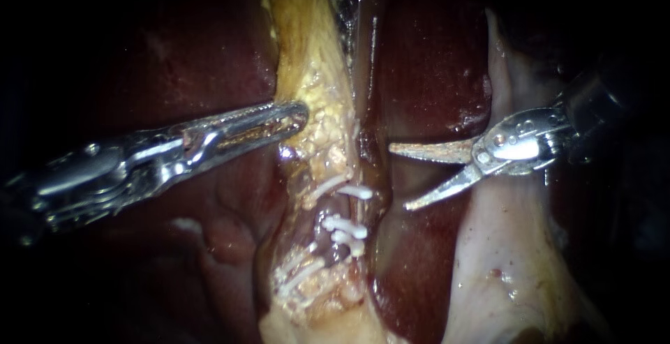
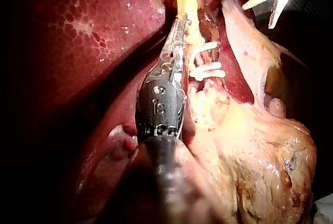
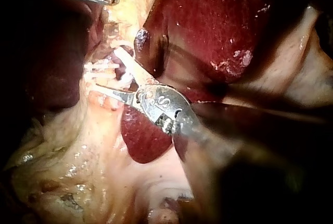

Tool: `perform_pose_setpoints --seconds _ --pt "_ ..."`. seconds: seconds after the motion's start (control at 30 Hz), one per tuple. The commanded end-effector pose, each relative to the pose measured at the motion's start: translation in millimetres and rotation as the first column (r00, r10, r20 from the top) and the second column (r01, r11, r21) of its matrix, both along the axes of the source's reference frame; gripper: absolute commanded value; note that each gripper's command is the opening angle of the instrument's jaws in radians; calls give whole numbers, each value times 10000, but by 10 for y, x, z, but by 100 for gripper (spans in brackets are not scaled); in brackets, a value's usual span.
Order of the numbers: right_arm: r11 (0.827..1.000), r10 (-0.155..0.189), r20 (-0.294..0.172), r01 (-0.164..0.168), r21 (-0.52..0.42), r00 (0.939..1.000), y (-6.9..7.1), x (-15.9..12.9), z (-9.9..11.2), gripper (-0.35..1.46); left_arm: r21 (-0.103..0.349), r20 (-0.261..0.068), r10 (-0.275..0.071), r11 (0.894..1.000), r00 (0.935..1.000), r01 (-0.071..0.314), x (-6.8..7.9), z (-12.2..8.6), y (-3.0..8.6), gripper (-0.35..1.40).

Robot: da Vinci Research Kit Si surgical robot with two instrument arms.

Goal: Go to the cutting position right tube

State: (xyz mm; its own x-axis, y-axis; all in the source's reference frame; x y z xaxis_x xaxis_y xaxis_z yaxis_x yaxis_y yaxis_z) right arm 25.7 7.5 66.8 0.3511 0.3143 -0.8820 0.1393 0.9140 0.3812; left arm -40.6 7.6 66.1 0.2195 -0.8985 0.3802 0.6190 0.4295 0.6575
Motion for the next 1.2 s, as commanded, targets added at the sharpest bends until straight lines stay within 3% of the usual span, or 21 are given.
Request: perform_pose_setpoints --seconds 0.03,0.2,0.33,0.5,0.67,0.87,1.03,1.2 --pt "10000 0 0 0 4 10000 0 0 0 143 -4 9 11 10000 10000 -11 0 0 0 -35" --pt "9998 -186 -94 186 13 9998 -10 1 4 143 6 38 55 10000 10000 -55 4 -4 -1 -35" --pt "9921 -492 350 448 1172 9982 -31 9 19 143 28 25 70 10000 10000 -70 18 -17 3 -35" --pt "9571 -1081 997 764 2796 9891 -66 23 51 142 -77 -96 -126 9999 9999 125 52 -44 11 -35" --pt "9201 -1360 1477 696 3854 9796 -83 37 78 140 -220 -91 -407 9989 9991 405 80 -68 20 -35" --pt "8799 -1516 1975 412 4734 9685 -90 45 95 136 -301 1 -720 9970 9974 720 98 -101 28 -35" --pt "8582 -1497 2191 167 5130 9641 -86 53 104 135 -320 75 -853 9958 9963 855 97 -119 26 -35" --pt "8369 -1447 2349 -78 5473 9612 -81 61 110 133 -322 59 -877 9956 9961 878 95 -121 24 -35"
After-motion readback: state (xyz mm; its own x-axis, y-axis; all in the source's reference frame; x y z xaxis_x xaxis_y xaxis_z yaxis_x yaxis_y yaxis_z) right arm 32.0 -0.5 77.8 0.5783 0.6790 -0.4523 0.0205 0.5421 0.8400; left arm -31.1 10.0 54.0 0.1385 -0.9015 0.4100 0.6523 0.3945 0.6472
